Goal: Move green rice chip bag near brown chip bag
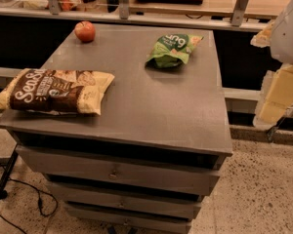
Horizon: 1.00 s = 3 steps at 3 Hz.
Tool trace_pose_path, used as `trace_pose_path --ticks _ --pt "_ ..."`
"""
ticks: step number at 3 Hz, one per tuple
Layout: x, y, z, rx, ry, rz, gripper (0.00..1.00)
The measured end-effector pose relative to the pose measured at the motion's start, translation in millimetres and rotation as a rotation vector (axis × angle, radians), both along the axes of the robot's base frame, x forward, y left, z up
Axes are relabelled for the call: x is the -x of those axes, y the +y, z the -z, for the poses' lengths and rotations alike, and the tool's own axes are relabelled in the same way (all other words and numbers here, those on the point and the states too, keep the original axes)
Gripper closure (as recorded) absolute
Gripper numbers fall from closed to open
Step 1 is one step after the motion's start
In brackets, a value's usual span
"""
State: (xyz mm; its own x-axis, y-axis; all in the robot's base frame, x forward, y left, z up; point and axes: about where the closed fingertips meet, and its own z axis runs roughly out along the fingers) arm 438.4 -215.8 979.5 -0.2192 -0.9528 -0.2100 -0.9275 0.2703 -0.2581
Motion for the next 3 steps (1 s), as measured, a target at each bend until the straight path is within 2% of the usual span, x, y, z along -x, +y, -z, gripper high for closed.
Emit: trace_pose_path --ticks 1,2,3 --pt "-2.4 0.9 -2.3 0.0 -0.012 -0.002 0.0" --pt "-26.4 9.6 -5.5 -0.108 -0.042 0.01 0.0" --pt "-83.5 25.2 -11.0 -0.337 -0.094 0.066 0.0"
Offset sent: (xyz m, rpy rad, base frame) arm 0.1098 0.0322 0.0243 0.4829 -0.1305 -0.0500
